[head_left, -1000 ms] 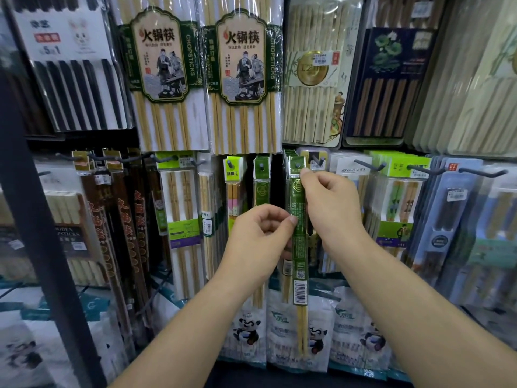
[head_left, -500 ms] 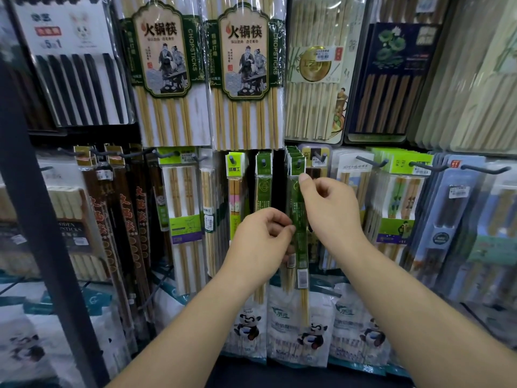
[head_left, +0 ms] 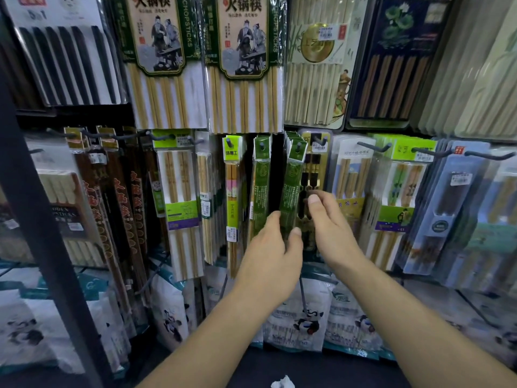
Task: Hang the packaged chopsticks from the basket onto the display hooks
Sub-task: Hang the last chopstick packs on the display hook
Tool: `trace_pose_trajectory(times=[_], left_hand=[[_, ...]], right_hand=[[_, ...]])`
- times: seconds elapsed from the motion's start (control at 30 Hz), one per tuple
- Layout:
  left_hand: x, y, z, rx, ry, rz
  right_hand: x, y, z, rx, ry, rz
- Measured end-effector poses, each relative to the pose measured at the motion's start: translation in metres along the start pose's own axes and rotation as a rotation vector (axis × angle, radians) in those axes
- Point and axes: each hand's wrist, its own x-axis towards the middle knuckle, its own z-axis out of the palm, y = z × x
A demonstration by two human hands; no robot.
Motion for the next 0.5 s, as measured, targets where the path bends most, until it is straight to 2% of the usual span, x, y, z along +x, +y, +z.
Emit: trace_pose_trajectory(times=[0.17,0.3,0.5], left_hand=[[0.012,0.003,0.012,-0.155,-0.004,-0.071],[0.034,0.0,0.022,-0.295,0.022,-0.141],[0.054,-0.006,0.036,-0.747,-0.071,-0.283]], right_hand=[[-0.005,0.012,0.004,0.103,-0.158,0.026],[-0.002,0.016,0.008,0.178,-0.211,0.07],[-0.001,0.015,0.023,0.302,-0.228,0.176]])
